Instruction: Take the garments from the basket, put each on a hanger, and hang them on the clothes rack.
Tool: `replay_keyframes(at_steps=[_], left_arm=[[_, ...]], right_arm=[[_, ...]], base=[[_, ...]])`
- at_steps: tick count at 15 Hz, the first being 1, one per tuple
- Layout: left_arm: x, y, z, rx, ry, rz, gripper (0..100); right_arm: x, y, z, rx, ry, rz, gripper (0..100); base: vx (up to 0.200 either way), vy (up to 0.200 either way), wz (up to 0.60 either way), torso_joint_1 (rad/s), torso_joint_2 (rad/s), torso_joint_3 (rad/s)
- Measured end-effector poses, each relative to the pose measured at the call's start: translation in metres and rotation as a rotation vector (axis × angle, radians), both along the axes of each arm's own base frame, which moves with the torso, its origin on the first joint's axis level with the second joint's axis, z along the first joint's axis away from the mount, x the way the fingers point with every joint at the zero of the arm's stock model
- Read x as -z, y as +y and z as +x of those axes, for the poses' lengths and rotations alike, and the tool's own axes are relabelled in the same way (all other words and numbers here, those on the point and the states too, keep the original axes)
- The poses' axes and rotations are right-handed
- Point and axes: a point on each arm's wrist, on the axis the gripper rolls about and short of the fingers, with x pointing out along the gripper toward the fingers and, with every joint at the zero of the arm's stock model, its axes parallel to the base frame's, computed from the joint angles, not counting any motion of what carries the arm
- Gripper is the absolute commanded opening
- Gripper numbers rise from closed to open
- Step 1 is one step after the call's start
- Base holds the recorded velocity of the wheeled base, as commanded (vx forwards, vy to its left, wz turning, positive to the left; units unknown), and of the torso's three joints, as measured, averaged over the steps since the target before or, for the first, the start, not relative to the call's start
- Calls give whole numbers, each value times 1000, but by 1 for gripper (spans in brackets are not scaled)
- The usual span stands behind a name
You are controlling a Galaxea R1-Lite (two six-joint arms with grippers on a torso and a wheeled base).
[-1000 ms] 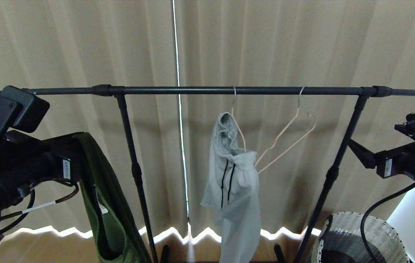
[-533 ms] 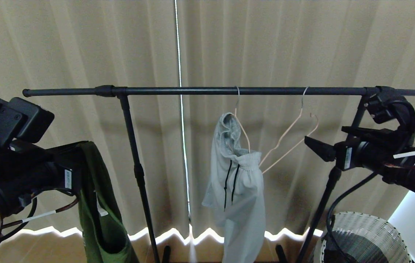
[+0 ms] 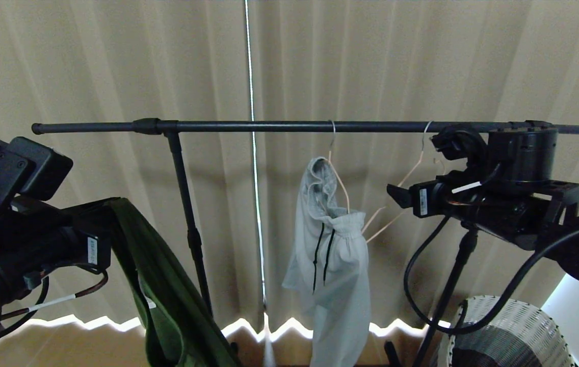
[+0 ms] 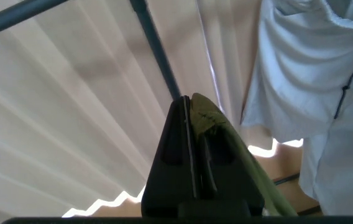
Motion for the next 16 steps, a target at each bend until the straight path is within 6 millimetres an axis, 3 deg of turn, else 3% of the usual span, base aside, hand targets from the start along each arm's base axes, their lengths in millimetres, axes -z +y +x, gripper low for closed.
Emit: replay_keyframes(at_steps=[5, 8, 16], left_arm=[[3, 0, -1, 1, 11, 4, 0], [3, 0, -1, 1, 9, 4, 0], [1, -1, -1, 6, 1, 2, 0]], right_arm=[[18, 9, 26, 46, 34, -9, 100], [28, 8, 32, 68, 60, -5, 100], [32, -3, 24, 140, 152, 37, 100]], base=[[0, 0, 0, 0, 0, 0], [0, 0, 0, 0, 0, 0], [0, 0, 0, 0, 0, 0]])
